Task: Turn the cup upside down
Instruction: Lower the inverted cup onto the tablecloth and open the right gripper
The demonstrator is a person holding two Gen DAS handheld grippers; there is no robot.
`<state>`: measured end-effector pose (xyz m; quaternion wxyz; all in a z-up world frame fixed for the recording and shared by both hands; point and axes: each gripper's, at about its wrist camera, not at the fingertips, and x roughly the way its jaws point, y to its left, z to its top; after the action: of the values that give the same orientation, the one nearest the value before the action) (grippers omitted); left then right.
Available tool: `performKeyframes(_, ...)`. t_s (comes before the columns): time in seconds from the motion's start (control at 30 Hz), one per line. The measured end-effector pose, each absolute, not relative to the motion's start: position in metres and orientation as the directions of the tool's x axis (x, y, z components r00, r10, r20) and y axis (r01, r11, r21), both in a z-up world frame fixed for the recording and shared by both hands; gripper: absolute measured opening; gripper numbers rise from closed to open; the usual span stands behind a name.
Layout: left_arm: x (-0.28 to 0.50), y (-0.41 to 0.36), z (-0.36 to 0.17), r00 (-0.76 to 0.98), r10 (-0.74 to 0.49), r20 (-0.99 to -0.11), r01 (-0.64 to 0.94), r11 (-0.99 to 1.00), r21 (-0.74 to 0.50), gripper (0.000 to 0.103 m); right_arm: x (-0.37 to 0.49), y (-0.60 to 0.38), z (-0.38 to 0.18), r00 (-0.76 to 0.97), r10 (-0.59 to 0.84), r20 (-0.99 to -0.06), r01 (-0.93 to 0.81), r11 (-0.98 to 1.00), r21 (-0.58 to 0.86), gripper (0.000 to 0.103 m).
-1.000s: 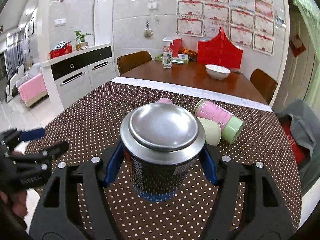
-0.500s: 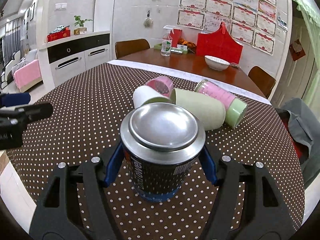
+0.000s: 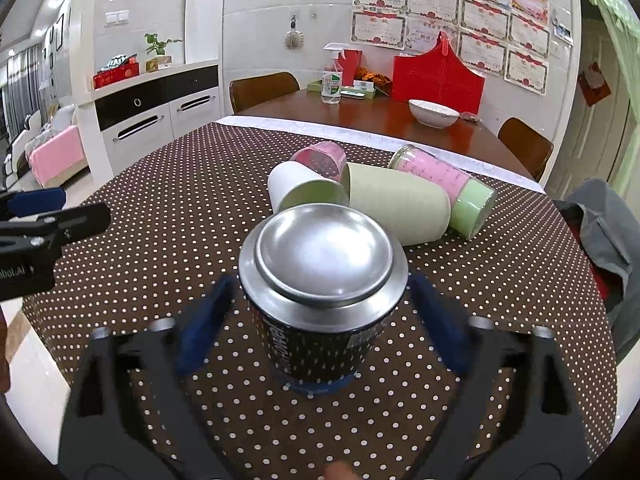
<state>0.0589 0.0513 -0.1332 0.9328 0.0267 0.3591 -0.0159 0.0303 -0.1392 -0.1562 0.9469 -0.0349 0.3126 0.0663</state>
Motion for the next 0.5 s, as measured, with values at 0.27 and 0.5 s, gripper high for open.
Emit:
performKeyframes(0.27,0.052,0.047,-0.129,0.750,-0.016,-0.662,0.056,0.998,0.040,0.076,0.027,-0.148,-0.147,0.790,0.114,-0.602,-0.126,0.992,0.022,0.097)
performKeyframes(0.5,0.044,0.043,-0.120,0.767,-0.024,-0.641,0.066,0.997,0.041,0.076,0.021,-0.160,-0.132,0.789,0.147,-0.596,-0.125,0.989,0.077,0.097)
